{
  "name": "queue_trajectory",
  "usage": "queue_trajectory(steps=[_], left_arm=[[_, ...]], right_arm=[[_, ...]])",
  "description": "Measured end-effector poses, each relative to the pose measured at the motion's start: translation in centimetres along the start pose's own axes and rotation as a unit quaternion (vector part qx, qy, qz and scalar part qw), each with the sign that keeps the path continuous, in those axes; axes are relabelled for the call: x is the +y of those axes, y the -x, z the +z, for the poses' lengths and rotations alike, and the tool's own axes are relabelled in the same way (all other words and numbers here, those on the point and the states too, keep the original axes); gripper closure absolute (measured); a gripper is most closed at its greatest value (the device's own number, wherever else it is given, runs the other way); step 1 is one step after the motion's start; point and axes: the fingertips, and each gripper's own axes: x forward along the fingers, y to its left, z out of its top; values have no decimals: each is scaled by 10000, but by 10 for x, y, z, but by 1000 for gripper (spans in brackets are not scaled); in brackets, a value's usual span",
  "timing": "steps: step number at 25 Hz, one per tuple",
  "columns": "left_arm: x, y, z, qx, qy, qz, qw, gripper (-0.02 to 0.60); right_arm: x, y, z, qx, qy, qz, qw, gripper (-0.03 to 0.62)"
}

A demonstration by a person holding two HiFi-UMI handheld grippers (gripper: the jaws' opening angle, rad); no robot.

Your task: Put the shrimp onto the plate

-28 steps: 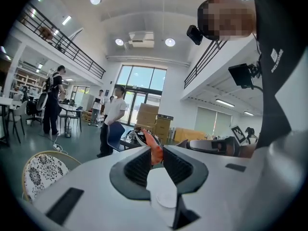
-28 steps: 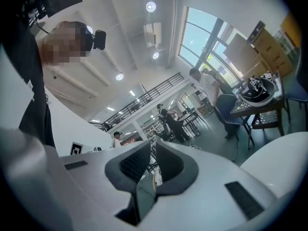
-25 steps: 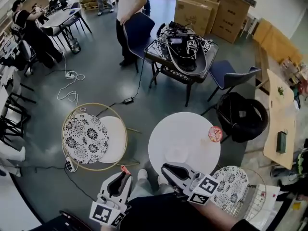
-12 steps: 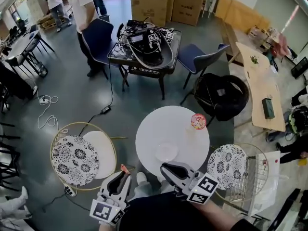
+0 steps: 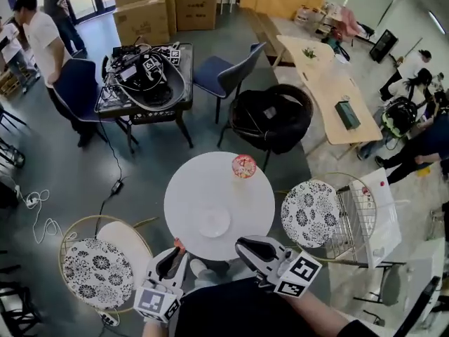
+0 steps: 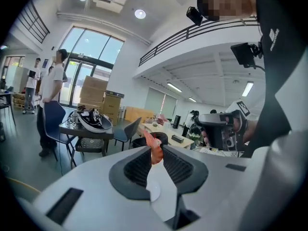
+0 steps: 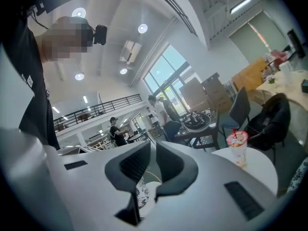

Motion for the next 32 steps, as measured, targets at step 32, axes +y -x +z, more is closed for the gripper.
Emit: queue_trajectory(steps=[32], left_arm=[[21, -175, -208, 2675, -1211, -1696, 9408, 502]], right_arm=[[-33, 162, -16, -761, 139, -3217, 9437, 548]])
